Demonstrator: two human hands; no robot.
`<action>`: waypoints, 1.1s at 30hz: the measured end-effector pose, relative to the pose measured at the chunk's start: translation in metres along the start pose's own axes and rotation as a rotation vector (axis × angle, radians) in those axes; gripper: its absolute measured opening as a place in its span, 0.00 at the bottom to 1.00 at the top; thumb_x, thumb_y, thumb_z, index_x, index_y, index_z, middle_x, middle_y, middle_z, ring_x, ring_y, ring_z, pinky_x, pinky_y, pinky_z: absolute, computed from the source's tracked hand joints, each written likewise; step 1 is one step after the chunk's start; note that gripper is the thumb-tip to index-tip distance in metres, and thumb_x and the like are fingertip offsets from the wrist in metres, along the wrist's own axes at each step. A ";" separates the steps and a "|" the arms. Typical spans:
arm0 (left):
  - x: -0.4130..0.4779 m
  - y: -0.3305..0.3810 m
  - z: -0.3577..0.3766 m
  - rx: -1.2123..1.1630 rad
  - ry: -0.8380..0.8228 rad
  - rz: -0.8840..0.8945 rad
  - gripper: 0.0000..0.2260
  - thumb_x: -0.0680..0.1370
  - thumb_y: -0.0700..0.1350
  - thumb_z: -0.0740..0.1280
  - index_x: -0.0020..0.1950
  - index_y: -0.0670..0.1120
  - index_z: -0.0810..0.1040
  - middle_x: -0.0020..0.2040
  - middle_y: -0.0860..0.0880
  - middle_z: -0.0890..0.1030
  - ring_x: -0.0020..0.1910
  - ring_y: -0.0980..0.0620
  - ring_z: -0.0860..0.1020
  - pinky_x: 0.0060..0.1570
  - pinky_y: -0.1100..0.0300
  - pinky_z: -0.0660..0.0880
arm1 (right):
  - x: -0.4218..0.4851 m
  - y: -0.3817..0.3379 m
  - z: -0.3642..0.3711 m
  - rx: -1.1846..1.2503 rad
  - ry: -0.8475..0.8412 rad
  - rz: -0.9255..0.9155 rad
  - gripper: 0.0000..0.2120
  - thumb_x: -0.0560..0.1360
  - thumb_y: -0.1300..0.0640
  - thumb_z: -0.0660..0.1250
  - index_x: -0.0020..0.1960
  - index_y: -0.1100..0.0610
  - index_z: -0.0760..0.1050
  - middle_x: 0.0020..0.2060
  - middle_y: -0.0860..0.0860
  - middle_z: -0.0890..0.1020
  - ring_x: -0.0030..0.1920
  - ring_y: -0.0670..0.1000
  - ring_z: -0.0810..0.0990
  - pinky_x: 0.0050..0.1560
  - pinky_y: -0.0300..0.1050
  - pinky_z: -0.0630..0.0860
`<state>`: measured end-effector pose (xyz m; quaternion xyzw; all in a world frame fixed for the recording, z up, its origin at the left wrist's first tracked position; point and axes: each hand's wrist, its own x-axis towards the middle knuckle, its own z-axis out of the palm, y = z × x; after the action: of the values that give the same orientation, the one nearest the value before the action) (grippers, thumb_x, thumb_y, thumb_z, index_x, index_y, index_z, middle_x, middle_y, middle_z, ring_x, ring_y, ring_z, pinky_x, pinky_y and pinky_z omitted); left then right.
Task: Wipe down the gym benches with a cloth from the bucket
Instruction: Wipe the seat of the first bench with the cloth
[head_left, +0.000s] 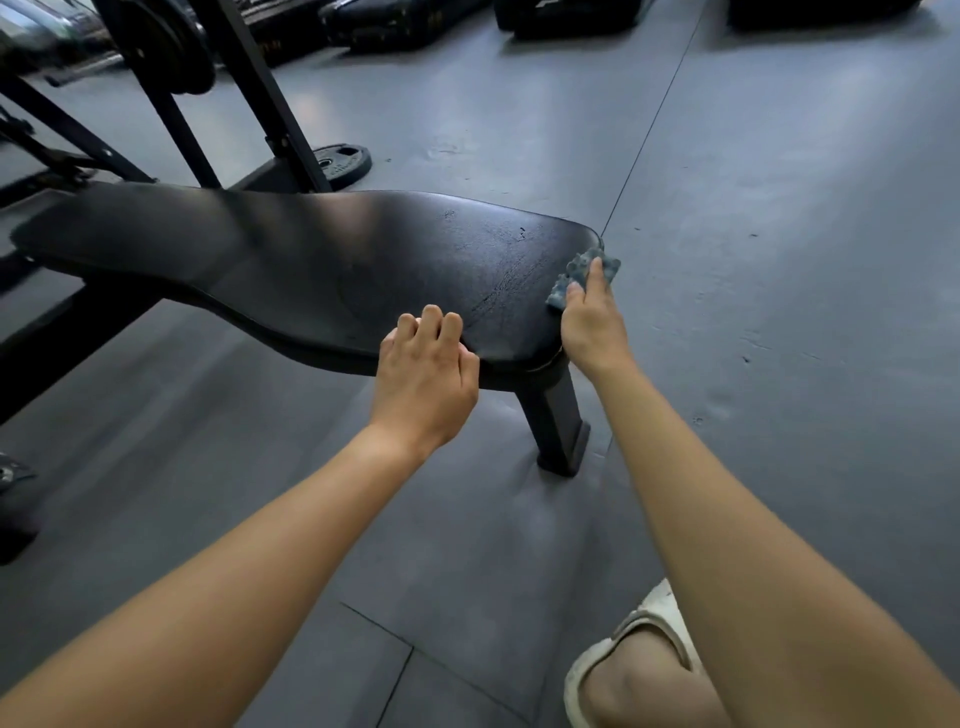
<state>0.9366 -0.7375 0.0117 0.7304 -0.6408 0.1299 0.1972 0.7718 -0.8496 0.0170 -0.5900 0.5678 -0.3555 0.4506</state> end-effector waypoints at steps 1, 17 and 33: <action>0.000 0.001 -0.001 0.003 0.000 0.001 0.12 0.79 0.46 0.54 0.52 0.42 0.73 0.51 0.44 0.73 0.49 0.42 0.70 0.50 0.45 0.71 | 0.000 -0.001 0.000 0.009 -0.009 0.004 0.27 0.87 0.52 0.48 0.83 0.52 0.45 0.82 0.54 0.50 0.81 0.55 0.52 0.78 0.47 0.50; 0.001 0.004 -0.021 0.047 -0.203 0.003 0.13 0.86 0.47 0.55 0.62 0.42 0.73 0.61 0.43 0.74 0.57 0.40 0.72 0.58 0.48 0.70 | -0.089 0.026 0.050 -0.079 0.211 -0.309 0.26 0.87 0.53 0.50 0.83 0.56 0.51 0.82 0.56 0.43 0.82 0.56 0.39 0.80 0.56 0.51; -0.012 -0.080 -0.026 -0.178 0.105 -0.063 0.12 0.81 0.42 0.61 0.62 0.43 0.79 0.59 0.45 0.79 0.58 0.41 0.76 0.61 0.45 0.73 | -0.077 0.020 0.052 -0.976 0.088 -0.990 0.24 0.83 0.59 0.57 0.79 0.60 0.63 0.78 0.59 0.65 0.80 0.63 0.57 0.79 0.59 0.55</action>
<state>1.0158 -0.7072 0.0197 0.7220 -0.6154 0.1042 0.2985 0.8050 -0.7655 -0.0125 -0.8996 0.3446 -0.2471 -0.1048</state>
